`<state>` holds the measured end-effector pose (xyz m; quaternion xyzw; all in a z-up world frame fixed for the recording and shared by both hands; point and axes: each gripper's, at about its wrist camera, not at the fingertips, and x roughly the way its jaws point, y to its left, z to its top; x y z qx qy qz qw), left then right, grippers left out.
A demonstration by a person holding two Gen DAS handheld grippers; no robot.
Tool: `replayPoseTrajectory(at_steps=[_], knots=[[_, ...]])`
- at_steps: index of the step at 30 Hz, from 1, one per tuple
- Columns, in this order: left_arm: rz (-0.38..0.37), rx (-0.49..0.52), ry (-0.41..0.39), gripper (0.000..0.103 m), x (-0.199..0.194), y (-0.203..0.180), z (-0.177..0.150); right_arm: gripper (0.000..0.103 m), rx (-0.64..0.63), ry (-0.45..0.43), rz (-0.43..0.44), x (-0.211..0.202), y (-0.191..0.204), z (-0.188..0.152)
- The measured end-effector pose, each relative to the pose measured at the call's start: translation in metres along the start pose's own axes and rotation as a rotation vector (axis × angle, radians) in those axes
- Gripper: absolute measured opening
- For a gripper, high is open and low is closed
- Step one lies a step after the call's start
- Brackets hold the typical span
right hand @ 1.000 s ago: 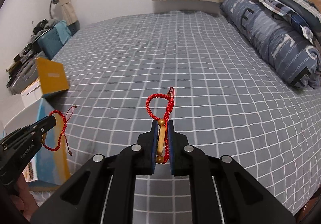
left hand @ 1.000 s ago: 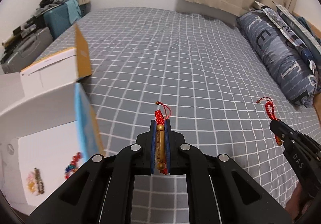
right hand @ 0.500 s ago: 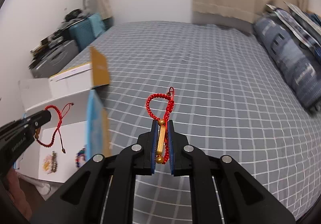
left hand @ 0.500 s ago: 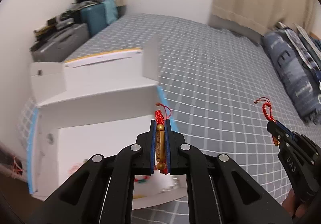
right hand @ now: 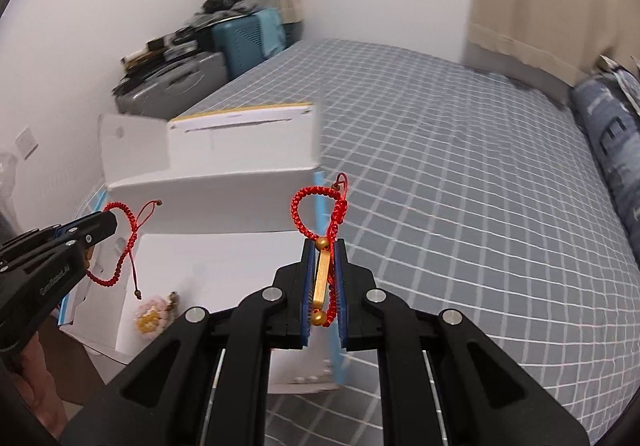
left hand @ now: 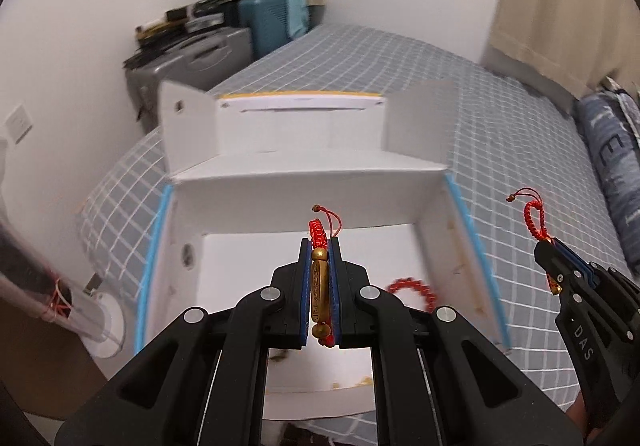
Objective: Organize jewelry
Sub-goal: 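Carry both red cord bracelets into the white box and open both tools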
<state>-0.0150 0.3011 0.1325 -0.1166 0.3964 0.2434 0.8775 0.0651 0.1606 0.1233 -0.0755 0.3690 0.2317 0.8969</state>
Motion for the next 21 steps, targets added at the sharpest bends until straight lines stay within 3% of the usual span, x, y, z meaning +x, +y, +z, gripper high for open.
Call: replayPoseTrajectory(at_steps=[10,21], knots=[[0.047,-0.051,0.104,0.007,0.047,0.051,-0.024,0.009,-0.086,0.085,0.034,0.054,0.065,-0.018],[0.063,-0.047,0.209,0.007,0.093,0.056,-0.042,0.009,-0.075,0.249,0.02,0.114,0.074,-0.037]])
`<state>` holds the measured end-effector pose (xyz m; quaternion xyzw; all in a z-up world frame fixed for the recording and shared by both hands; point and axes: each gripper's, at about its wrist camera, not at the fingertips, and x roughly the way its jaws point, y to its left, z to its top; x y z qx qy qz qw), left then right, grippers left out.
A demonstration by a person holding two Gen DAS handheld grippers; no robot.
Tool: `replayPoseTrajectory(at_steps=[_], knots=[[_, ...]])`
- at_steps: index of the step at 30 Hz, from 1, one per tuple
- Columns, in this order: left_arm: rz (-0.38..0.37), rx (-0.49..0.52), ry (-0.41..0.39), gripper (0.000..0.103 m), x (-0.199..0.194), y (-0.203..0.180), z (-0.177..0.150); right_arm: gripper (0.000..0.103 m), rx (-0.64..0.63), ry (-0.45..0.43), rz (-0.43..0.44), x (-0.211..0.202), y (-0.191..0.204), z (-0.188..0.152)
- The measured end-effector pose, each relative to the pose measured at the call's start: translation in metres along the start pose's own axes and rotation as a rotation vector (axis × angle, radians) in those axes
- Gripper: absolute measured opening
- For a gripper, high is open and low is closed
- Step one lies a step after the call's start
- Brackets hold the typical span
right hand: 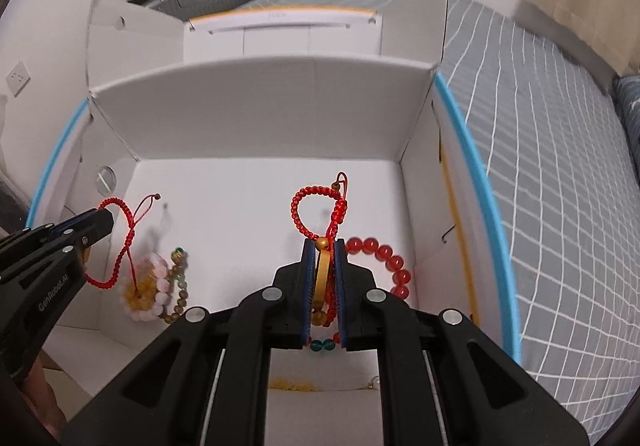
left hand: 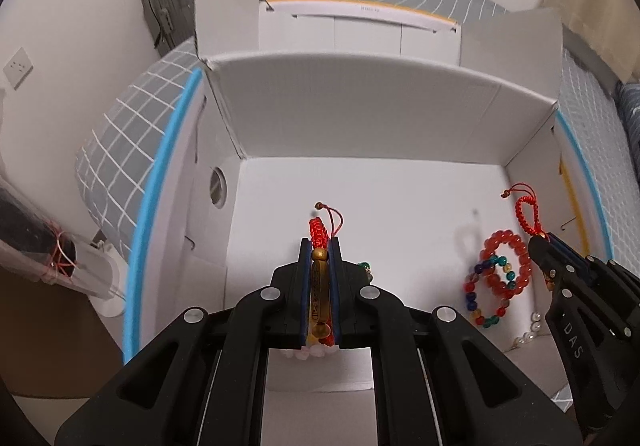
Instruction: Organize jewelry
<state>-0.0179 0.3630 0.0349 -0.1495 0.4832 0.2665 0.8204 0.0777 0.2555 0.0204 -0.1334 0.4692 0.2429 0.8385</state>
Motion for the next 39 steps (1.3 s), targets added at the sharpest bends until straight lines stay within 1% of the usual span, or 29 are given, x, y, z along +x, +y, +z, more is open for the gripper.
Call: replayPoseTrajectory(at_steps=[6,7,9,12,13,14,15,16,17,18,20,22,23,24,25,28,29,33,39], knots=[[0.009,0.008,0.022,0.008,0.012,-0.001,-0.002,0.01,0.004,0.032,0.01,0.011,0.004,-0.003],[0.008,0.008,0.022,0.008,0.013,-0.001,-0.002,0.011,0.004,0.033,0.012,0.012,0.004,-0.003],[0.007,0.004,0.019,0.01,0.013,0.001,-0.002,0.011,0.003,0.036,0.015,0.014,0.004,-0.004],[0.005,-0.005,0.018,0.01,0.012,0.002,-0.001,0.012,0.008,0.03,0.021,0.013,0.005,-0.003],[0.005,-0.007,0.018,0.01,0.011,0.002,0.0,0.016,0.007,0.029,0.021,0.012,0.005,-0.002],[0.003,-0.01,0.017,0.015,0.011,0.003,-0.001,0.026,0.006,0.026,0.025,0.012,0.005,-0.003],[0.002,-0.016,0.014,0.025,0.01,0.004,-0.001,0.032,0.006,0.022,0.03,0.011,0.006,-0.002],[0.003,-0.02,0.005,0.032,0.007,0.005,-0.001,0.043,0.007,0.013,0.033,0.008,0.006,-0.002],[0.005,-0.021,-0.005,0.044,0.005,0.006,-0.002,0.048,0.01,0.004,0.035,0.006,0.006,-0.002],[0.009,-0.018,-0.017,0.048,0.002,0.006,-0.002,0.05,0.014,-0.006,0.04,0.003,0.005,-0.002],[0.014,-0.016,-0.034,0.05,-0.006,0.007,-0.003,0.063,0.016,-0.026,0.053,-0.005,0.005,-0.002],[0.006,-0.014,-0.066,0.058,-0.019,0.009,-0.004,0.071,0.02,-0.049,0.052,-0.016,0.002,-0.001],[0.007,-0.014,-0.082,0.065,-0.025,0.01,-0.004,0.079,0.027,-0.072,0.049,-0.024,0.0,-0.002],[0.012,-0.014,-0.103,0.07,-0.031,0.013,-0.005,0.082,0.03,-0.09,0.052,-0.031,-0.001,-0.002],[0.022,-0.014,-0.128,0.072,-0.039,0.014,-0.007,0.088,0.032,-0.116,0.059,-0.04,-0.003,-0.003],[0.02,-0.014,-0.17,0.081,-0.056,0.018,-0.013,0.093,0.031,-0.178,0.058,-0.061,-0.007,-0.009],[0.017,-0.016,-0.181,0.086,-0.06,0.019,-0.015,0.095,0.026,-0.192,0.056,-0.066,-0.008,-0.011],[0.023,-0.026,-0.238,0.097,-0.08,0.023,-0.027,0.095,0.016,-0.285,0.01,-0.091,-0.01,-0.025],[0.011,-0.021,-0.287,0.097,-0.102,0.025,-0.054,0.095,-0.001,-0.358,0.01,-0.115,-0.013,-0.052]])
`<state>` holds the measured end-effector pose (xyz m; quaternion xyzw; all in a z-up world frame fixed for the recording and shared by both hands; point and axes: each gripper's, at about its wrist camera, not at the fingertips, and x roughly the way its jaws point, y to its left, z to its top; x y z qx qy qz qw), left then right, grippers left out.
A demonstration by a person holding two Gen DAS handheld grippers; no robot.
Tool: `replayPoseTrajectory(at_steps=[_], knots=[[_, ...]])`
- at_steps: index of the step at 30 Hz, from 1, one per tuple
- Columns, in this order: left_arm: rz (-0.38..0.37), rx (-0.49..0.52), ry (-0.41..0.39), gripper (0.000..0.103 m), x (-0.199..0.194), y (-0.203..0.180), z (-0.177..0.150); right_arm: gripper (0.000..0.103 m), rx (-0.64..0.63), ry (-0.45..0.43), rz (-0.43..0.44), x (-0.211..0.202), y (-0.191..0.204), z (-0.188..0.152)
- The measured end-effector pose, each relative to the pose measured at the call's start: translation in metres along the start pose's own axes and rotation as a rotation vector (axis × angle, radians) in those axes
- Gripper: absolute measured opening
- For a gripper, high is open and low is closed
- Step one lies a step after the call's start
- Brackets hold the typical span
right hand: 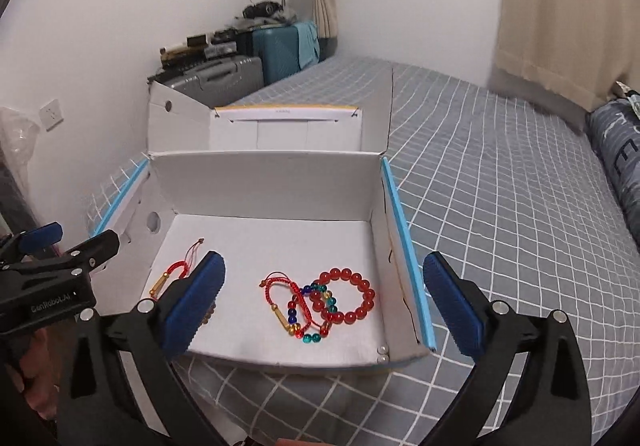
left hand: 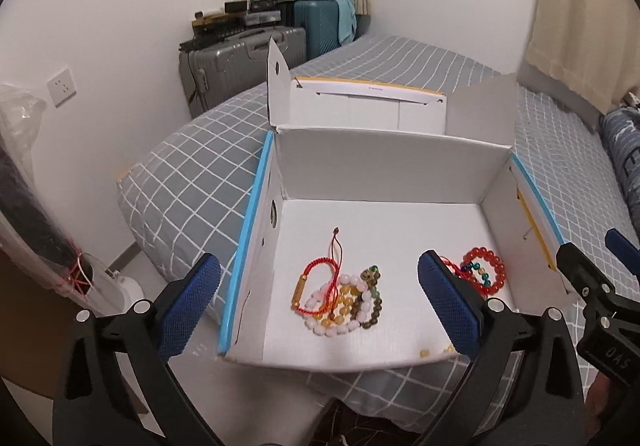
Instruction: Organize jewelry
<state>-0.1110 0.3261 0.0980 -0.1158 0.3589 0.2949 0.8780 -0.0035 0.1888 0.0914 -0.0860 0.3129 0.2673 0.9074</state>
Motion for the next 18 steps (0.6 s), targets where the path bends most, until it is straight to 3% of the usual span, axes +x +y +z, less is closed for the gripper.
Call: replayPoseTrajectory(at_steps=[5,10,18], knots=[[0.021,-0.003,-0.063,0.097,-0.021,0.0,-0.028,0.095,-0.002,-0.016,0.004,-0.014,-0.001,-0.018],[-0.016,0.0,-0.057,0.097,-0.027,0.0,-0.054,0.095,0.007,-0.017,-0.004,-0.022,-0.008,-0.038],[-0.034,0.008,-0.044,0.097,-0.026,-0.002,-0.067,0.095,0.014,0.033,0.009,-0.013,-0.013,-0.062]])
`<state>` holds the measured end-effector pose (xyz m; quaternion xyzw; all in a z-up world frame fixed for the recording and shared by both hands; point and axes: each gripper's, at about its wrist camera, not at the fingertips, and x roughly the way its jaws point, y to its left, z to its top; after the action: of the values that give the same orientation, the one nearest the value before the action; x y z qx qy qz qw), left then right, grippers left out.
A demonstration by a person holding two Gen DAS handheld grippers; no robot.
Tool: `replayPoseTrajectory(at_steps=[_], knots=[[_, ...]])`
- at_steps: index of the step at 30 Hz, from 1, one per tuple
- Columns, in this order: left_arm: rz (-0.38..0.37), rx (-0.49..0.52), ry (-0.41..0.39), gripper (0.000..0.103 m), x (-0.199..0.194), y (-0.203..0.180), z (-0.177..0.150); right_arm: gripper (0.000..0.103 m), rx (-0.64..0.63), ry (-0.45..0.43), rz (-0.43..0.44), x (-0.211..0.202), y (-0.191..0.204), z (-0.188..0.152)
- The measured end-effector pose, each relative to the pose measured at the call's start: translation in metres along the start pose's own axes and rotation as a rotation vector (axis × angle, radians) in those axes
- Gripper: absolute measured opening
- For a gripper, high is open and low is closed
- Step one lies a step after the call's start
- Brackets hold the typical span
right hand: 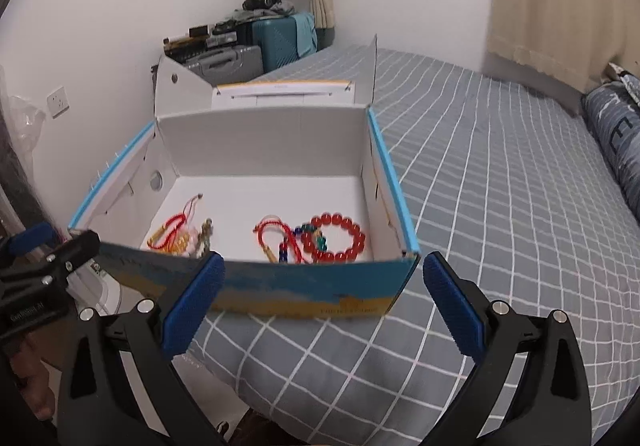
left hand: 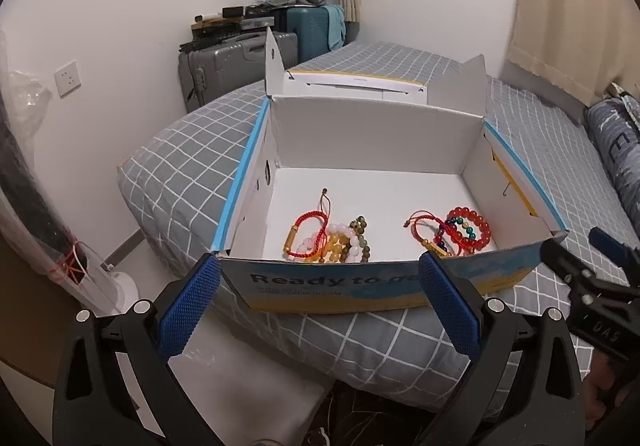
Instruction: Organize jewelry
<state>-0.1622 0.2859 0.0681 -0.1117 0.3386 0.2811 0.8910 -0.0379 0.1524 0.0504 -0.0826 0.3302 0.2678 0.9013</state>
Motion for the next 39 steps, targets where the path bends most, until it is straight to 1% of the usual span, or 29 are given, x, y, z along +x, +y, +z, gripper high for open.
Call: replayPoseTrajectory(at_steps=[4,9,21,25,32,39], knots=[[-0.024,-0.009,0.016,0.097,0.008,-0.002,-0.002,0.095,0.004,0.016,0.0,0.007,-0.001,-0.005],[-0.025,0.002,0.019,0.097,0.011,-0.005,-0.006,0.095,0.015,0.023,0.014,0.009,-0.001,-0.007],[-0.034,0.005,0.018,0.097,0.011,-0.005,-0.007,0.095,0.006,0.025,0.006,0.01,0.001,-0.009],[-0.026,0.005,0.024,0.097,0.013,-0.004,-0.007,0.095,0.004,0.023,0.007,0.01,0.002,-0.009],[-0.015,0.014,0.013,0.097,0.012,-0.004,-0.006,0.095,0.004,0.023,0.006,0.01,0.002,-0.01],[-0.019,0.008,0.015,0.097,0.012,-0.002,-0.005,0.095,0.004,0.026,0.01,0.01,0.001,-0.009]])
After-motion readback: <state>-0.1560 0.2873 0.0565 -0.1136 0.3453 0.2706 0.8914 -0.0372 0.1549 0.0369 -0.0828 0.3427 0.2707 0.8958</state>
